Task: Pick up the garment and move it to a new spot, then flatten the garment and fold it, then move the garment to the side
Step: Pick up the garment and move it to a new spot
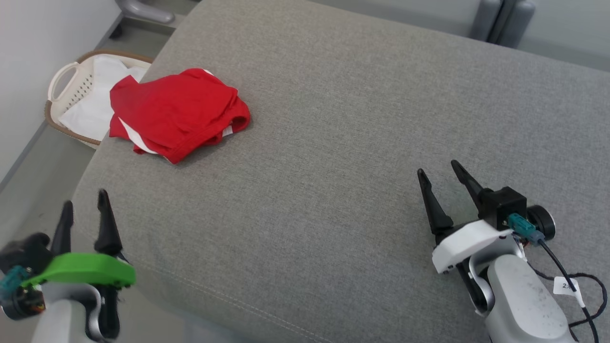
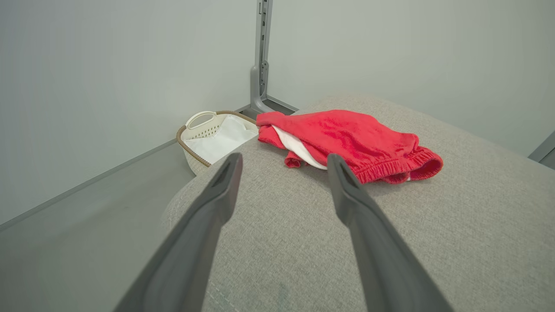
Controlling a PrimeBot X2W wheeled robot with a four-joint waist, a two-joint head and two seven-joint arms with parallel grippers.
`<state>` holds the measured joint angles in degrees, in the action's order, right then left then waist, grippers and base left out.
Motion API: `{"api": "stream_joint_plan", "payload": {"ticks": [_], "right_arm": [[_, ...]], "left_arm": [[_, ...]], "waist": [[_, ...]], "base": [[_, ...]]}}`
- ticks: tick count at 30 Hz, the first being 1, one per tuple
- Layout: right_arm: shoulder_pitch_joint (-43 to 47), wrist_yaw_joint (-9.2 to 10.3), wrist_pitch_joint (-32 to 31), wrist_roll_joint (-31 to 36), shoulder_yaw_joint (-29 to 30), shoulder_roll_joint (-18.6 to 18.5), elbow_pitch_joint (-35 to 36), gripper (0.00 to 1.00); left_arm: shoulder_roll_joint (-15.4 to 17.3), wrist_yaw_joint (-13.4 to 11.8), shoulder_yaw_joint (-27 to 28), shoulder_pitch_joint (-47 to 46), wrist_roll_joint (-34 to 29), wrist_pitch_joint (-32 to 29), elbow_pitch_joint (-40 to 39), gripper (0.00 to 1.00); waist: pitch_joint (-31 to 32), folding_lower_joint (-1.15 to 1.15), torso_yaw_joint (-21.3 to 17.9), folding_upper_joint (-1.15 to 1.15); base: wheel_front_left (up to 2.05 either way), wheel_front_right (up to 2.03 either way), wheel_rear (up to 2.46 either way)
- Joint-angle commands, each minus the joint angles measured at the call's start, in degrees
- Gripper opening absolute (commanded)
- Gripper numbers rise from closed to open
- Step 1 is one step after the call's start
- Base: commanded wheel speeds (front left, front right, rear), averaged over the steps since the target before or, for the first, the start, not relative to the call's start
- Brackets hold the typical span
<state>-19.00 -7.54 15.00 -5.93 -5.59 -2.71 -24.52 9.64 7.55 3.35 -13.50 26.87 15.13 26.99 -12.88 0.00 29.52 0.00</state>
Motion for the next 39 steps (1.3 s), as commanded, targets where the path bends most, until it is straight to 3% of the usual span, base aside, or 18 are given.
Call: {"api": "stream_joint_plan", "payload": {"ticks": [1, 13, 23, 28, 34, 35, 36, 39], "right_arm": [[-1.48, 0.1, 0.24, 1.24, 0.04, -0.38, 0.99, 1.0], [-7.91, 0.11, 0.24, 3.8, -2.88, -0.36, 5.9, 1.0], [-11.3, 0.11, 0.24, 5.39, -4.91, -0.32, 10.27, 1.0], [-10.44, 0.11, 0.17, 5.28, -4.83, -0.36, 12.41, 1.0], [-9.14, 0.11, 0.11, 5.16, -3.86, -0.51, 12.62, 1.0], [-8.99, 0.11, 0.11, 5.14, -3.74, -0.5, 12.49, 1.0], [-8.94, 0.11, 0.11, 5.1, -3.61, -0.49, 12.42, 1.0], [-8.96, 0.11, 0.12, 4.84, -3.35, -0.45, 12.11, 1.0]], "left_arm": [[1.06, -0.13, -0.39, -2.96, 1.96, -0.01, 0.18, 1.0], [13.34, -0.13, -10.88, -19.18, 15.42, -0.01, 6.91, 1.0], [23.77, -0.13, -27.27, -28.11, 31.98, -0.47, 14.86, 1.0], [25.61, -0.13, -33.22, -29.2, 39.57, -2.99, 17.95, 1.0], [25.01, -0.12, -38.9, -28.43, 45.97, -8.66, 21.56, 1.0], [24.76, -0.12, -39.7, -28.22, 46.84, -9.35, 22.0, 0.74], [24.67, -0.12, -40.33, -28.21, 47.35, -9.63, 22.17, 0.0], [24.45, -0.12, -42.09, -28.13, 49.16, -10.79, 22.71, 0.0]], "waist": [[-4.24, 0.0, -2.87, 0.0], [-14.67, 0.0, -9.04, 0.0], [-21.15, 0.0, -15.48, 0.0], [-22.05, 0.0, -17.49, 0.0], [-21.48, 0.0, -18.2, 0.0], [-21.16, 0.0, -18.21, 0.0], [-20.95, 0.0, -18.2, 0.0], [-19.79, 0.0, -18.12, 0.0]], "base": [[0.0, 0.0, 0.0], [0.0, 0.0, 0.0], [0.0, 0.0, 0.0], [0.0, 0.0, 0.0], [0.0, 0.0, 0.0], [0.0, 0.0, 0.0], [0.0, 0.0, 0.0], [0.0, 0.0, 0.0]]}}
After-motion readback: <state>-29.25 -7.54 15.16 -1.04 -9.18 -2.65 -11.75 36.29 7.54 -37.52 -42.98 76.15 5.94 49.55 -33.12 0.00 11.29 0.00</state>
